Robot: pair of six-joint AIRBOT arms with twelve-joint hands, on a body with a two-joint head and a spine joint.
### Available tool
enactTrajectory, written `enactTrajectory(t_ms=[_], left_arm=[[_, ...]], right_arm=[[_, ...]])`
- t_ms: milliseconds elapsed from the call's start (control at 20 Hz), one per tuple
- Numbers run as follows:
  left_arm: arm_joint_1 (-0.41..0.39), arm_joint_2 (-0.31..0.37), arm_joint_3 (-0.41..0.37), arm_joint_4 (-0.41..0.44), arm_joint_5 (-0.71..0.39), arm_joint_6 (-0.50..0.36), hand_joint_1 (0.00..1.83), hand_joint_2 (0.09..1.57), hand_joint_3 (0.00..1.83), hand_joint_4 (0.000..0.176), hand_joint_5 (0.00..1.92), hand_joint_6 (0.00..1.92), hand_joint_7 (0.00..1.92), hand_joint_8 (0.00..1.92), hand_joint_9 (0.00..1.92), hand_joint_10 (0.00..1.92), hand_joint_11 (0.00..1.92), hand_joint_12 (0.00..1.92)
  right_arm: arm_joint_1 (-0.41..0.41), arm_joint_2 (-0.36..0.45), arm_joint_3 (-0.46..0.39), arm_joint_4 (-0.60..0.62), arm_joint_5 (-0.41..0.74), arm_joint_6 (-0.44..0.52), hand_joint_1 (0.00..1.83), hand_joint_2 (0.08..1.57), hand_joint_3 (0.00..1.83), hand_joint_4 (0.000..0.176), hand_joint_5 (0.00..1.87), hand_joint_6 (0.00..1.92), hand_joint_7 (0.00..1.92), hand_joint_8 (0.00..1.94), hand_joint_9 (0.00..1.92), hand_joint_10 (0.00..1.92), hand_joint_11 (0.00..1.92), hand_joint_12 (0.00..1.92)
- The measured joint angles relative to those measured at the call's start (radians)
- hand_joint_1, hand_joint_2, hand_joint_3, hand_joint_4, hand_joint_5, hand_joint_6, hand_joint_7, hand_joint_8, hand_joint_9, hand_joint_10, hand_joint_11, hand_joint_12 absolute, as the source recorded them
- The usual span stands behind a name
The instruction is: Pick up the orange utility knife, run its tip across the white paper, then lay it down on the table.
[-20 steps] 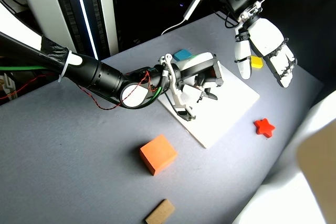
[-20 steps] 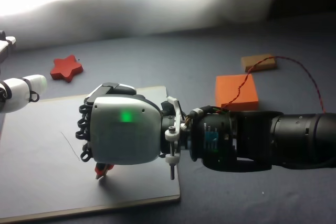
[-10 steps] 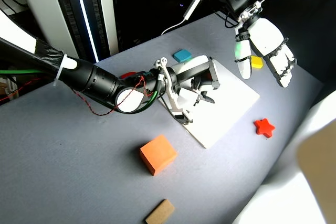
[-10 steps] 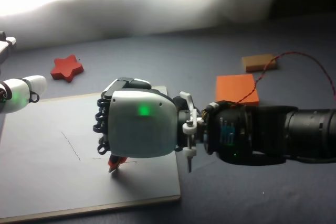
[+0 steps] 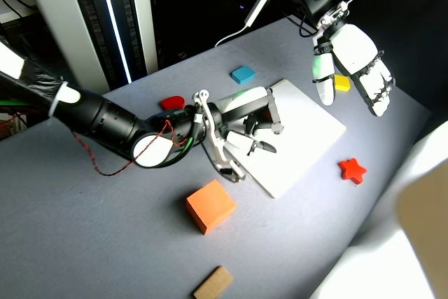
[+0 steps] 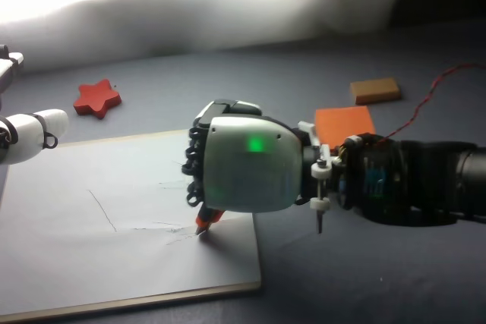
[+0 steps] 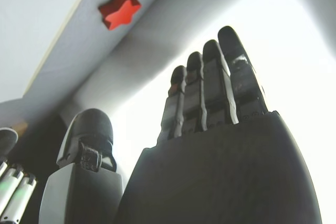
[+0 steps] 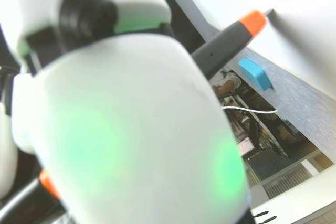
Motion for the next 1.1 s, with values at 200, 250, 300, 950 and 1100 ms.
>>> enactTrajectory(t_ms=[200,250,300,950,1100], left_arm=[[0.000,0.000,0.000,0.000,0.000,0.000,0.04,1.33,0.00,0.000,0.05,0.00,0.16,0.01,0.18,0.01,0.00,0.76],[0.000,0.000,0.000,0.000,0.000,0.001,0.03,1.33,0.00,0.000,0.05,0.00,0.16,0.00,0.18,0.01,0.00,0.76],[0.000,0.000,0.000,0.000,0.000,0.001,0.04,1.33,0.00,0.000,0.06,0.01,0.17,0.01,0.19,0.01,0.00,0.79],[-0.007,-0.002,0.000,-0.001,0.023,0.019,0.04,1.34,0.00,0.000,0.04,0.00,0.14,0.00,0.16,0.00,0.00,0.74],[-0.032,-0.008,-0.015,0.000,0.030,0.041,0.01,1.33,0.00,0.000,0.04,0.00,0.16,0.01,0.18,0.01,0.00,0.77]], right_arm=[[0.002,0.010,0.000,-0.006,0.002,0.003,1.60,1.21,0.07,0.176,1.38,1.92,1.55,1.94,1.64,1.92,1.71,1.92],[0.006,0.010,0.000,-0.008,0.002,0.003,1.60,1.21,0.07,0.176,1.39,1.92,1.55,1.94,1.64,1.92,1.71,1.92],[0.009,0.010,0.000,-0.007,0.002,0.003,1.61,1.20,0.07,0.176,1.41,1.92,1.56,1.94,1.65,1.92,1.71,1.92],[0.052,0.172,-0.388,0.682,-0.242,0.000,1.59,1.21,0.06,0.176,1.42,1.92,1.58,1.94,1.67,1.92,1.72,1.92],[0.060,0.244,-0.509,0.898,-0.399,-0.007,1.60,1.22,0.07,0.176,1.41,1.92,1.59,1.94,1.67,1.92,1.73,1.92]])
